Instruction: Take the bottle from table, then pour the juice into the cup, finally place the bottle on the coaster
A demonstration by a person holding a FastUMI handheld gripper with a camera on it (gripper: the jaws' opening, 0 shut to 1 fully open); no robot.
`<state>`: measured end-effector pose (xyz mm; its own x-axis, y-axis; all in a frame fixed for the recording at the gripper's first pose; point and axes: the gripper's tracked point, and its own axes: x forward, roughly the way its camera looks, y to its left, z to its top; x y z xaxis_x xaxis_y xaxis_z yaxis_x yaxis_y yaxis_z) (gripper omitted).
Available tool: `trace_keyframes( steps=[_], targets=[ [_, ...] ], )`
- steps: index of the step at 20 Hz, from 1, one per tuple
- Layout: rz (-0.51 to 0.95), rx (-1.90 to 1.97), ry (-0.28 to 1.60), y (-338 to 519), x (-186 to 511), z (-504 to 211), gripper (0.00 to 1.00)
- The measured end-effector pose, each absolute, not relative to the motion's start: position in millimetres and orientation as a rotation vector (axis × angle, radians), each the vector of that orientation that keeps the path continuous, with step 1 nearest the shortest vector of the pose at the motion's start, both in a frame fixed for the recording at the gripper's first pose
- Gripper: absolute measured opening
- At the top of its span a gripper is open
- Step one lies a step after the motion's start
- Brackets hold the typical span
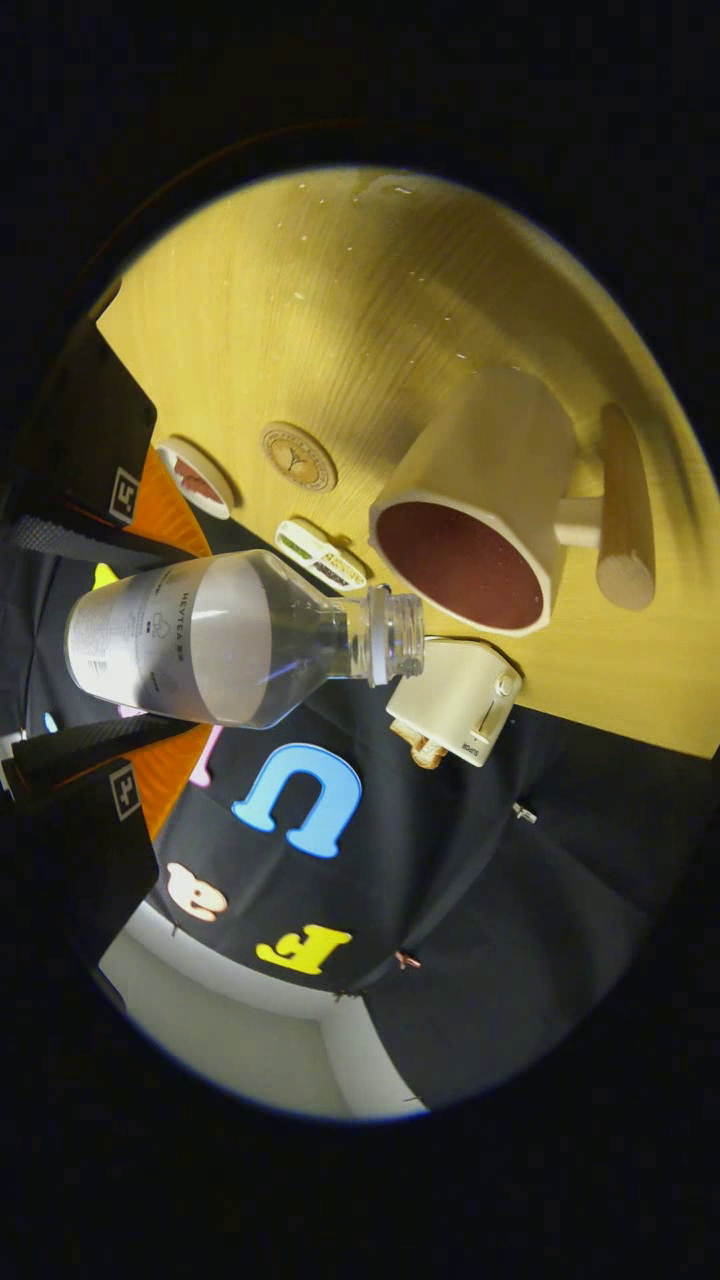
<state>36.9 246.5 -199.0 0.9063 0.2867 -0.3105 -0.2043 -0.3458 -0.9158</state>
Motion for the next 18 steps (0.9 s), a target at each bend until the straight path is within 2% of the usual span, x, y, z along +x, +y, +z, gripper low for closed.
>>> trace_keyframes(
  steps=[10,14,18],
  targets=[
    [0.506,-1.126,0.339,245,11,-233,0.72],
    [0.481,-0.736,0.381,253,12,-226,0.72],
    [0.535,-0.399,0.42,263,15,-220,0.72]
  ],
)
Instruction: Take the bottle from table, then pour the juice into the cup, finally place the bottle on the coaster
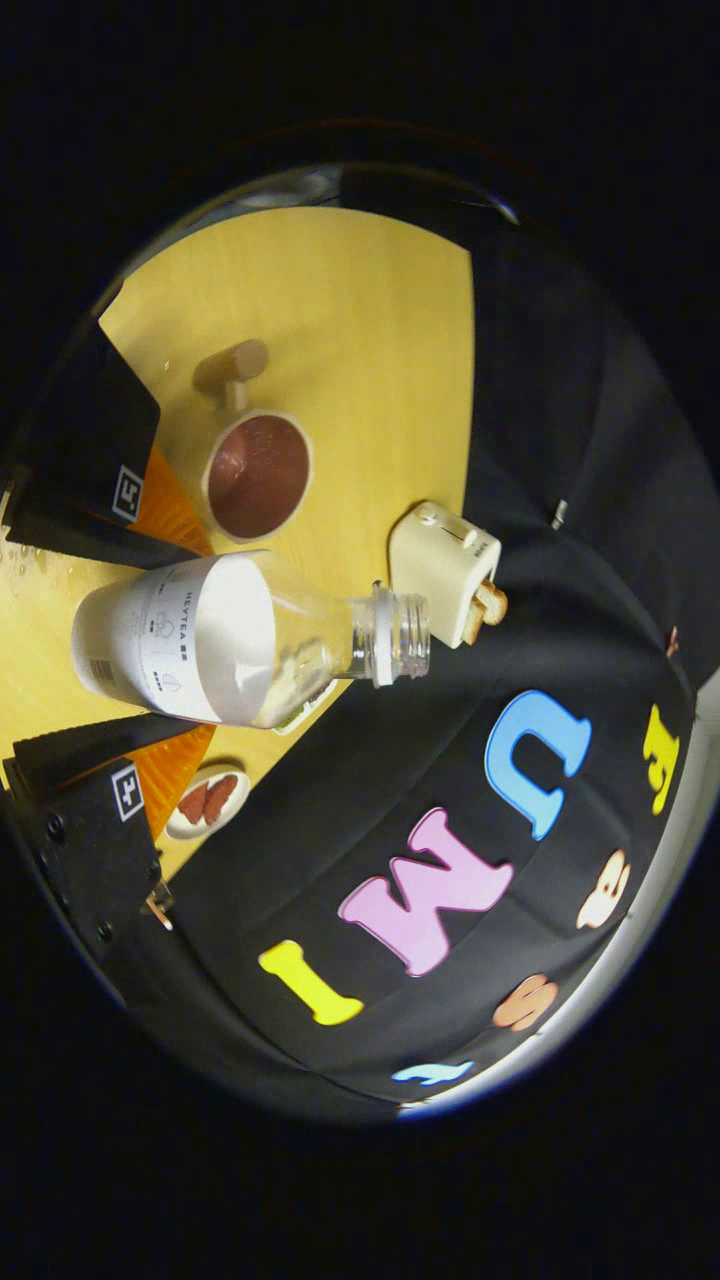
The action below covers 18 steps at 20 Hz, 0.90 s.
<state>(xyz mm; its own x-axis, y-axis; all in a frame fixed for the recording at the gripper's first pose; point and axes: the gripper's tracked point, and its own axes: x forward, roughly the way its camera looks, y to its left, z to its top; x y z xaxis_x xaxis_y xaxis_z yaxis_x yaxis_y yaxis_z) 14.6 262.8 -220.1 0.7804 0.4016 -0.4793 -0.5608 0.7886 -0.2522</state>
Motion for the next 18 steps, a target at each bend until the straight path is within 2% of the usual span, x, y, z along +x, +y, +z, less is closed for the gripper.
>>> trace_keyframes(
  steps=[5,11,15,18],
  targets=[
    [0.602,-0.108,0.455,265,5,-206,0.73],
    [0.669,0.144,0.296,263,30,-148,0.73],
    [0.598,0.205,0.191,245,77,-135,0.73],
    [0.53,0.162,0.162,234,116,-159,0.73]
  ],
)
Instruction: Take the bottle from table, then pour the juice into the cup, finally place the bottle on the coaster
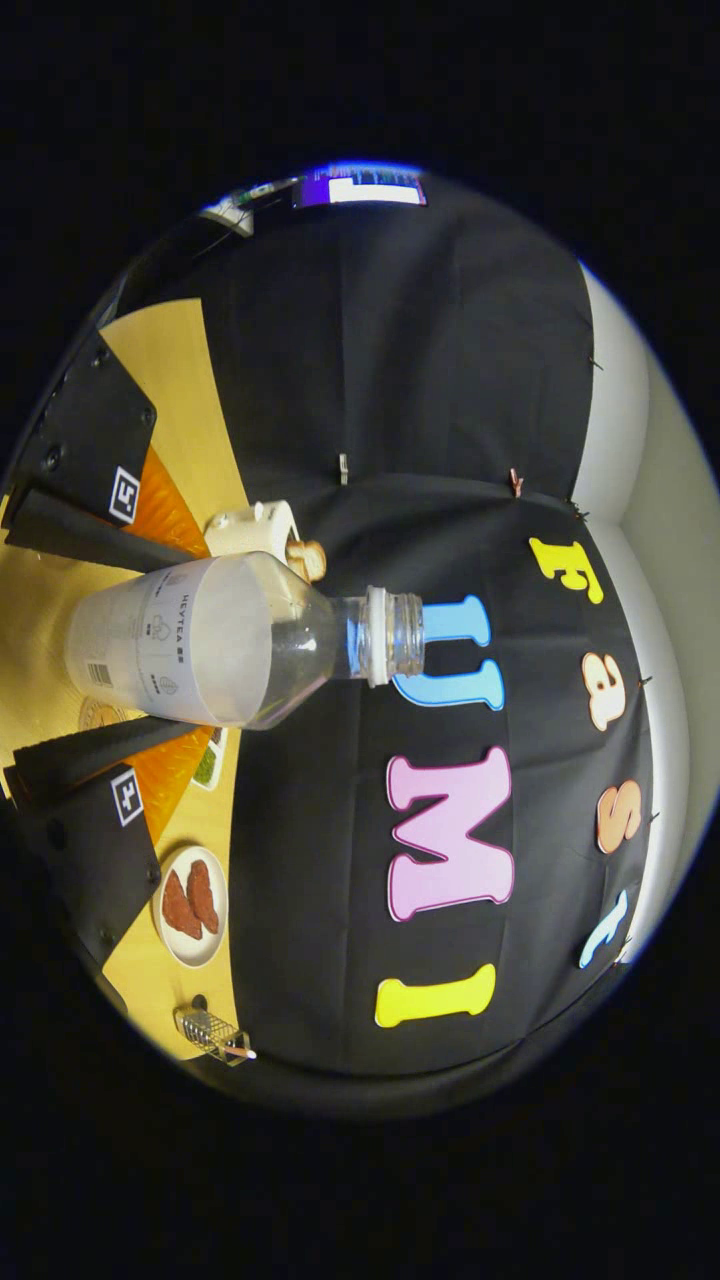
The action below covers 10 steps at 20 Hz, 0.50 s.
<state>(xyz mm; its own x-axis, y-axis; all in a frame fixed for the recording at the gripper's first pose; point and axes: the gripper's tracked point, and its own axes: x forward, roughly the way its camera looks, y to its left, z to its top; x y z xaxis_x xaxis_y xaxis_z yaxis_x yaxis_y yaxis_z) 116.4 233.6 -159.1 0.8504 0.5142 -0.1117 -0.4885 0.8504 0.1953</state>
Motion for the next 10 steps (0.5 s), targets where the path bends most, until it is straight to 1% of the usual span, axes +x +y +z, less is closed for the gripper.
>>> trace_keyframes(
  steps=[7,10],
  targets=[
    [0.465,0.148,0.155,224,164,-214,0.74],
    [0.454,0.145,0.185,220,176,-240,0.74]
  ],
)
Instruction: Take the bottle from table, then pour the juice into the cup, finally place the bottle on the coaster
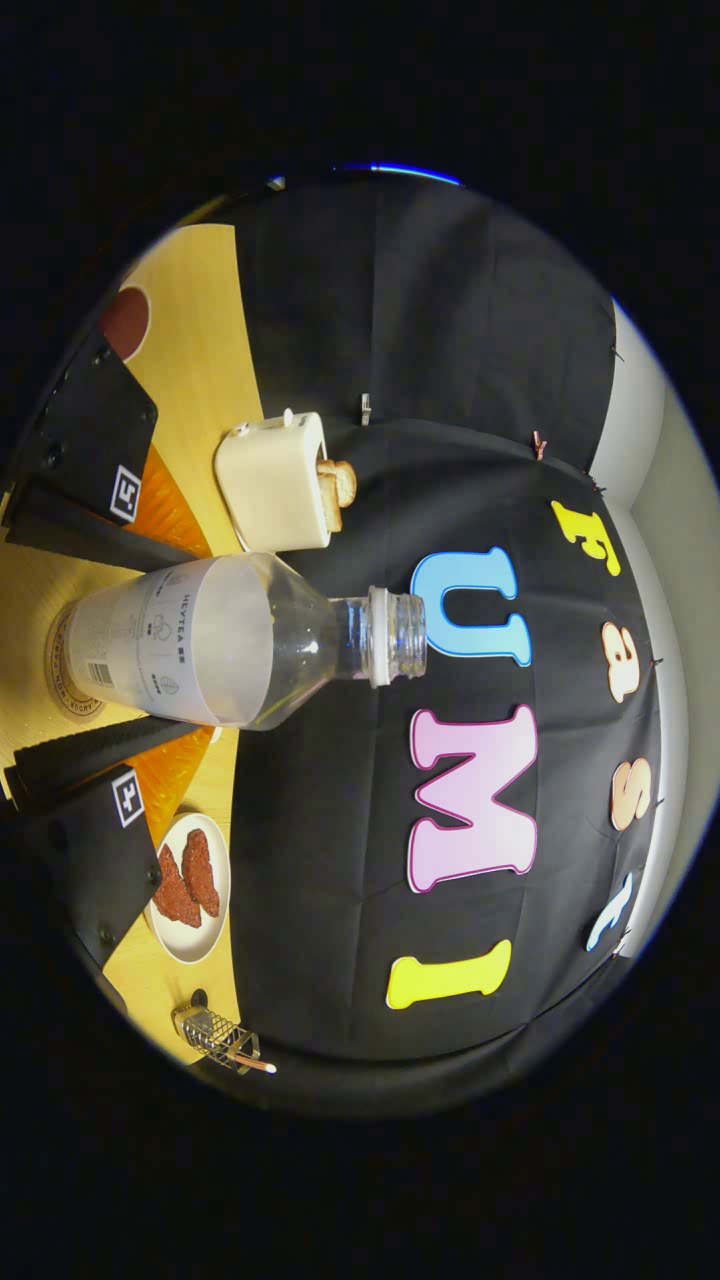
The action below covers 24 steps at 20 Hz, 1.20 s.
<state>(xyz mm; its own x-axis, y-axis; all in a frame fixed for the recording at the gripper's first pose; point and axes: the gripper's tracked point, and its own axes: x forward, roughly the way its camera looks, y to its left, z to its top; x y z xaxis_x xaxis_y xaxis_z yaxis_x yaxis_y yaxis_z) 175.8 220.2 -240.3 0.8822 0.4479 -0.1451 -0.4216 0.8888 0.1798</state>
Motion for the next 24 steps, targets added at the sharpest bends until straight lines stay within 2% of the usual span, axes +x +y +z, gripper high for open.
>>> trace_keyframes(
  steps=[14,24],
  targets=[
    [0.435,0.162,0.28,229,188,-295,0.74],
    [0.438,0.154,0.278,229,186,-303,0.77]
  ],
)
